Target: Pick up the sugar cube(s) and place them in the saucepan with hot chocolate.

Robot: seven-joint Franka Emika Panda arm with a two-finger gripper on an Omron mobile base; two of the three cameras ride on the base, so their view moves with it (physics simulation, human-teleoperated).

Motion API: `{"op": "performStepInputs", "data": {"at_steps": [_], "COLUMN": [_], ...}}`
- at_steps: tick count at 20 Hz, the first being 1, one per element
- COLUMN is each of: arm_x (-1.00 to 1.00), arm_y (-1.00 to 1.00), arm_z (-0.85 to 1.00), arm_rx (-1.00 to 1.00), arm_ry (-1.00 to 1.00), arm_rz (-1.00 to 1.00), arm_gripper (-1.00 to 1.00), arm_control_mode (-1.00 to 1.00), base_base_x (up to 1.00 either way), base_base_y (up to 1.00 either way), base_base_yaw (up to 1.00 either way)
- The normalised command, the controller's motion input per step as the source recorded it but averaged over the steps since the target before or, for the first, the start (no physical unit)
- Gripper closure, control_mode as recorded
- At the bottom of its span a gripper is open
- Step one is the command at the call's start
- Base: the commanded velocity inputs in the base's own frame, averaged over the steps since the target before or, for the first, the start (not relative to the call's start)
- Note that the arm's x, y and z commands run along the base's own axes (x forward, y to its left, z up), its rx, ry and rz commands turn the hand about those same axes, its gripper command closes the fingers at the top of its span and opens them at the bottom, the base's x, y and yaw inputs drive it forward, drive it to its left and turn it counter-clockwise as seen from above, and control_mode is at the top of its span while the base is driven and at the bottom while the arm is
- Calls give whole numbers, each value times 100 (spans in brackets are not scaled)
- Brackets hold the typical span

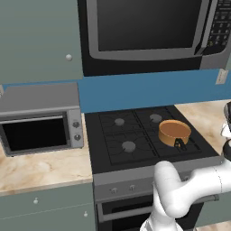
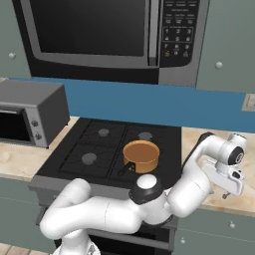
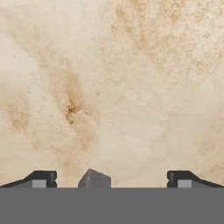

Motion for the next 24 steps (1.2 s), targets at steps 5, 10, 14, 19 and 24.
{"op": "performStepInputs", "data": {"at_steps": [5, 10, 14, 19, 24], "arm_x": [0, -4, -28, -28, 0], "arm_y": [14, 12, 1, 4, 2], "arm_z": [0, 0, 0, 0, 0], "arm_rx": [0, 0, 0, 0, 0], "arm_ry": [0, -1, 0, 0, 0], "arm_rz": [-1, -2, -3, -1, -1], "arm_gripper": [-100, -100, -100, -100, -100], "arm_control_mode": [-100, -100, -100, -100, -100], "base_base_x": [0, 0, 0, 0, 0], "base_base_y": [0, 0, 0, 0, 0], "base_base_yaw": [0, 0, 0, 0, 0]}}
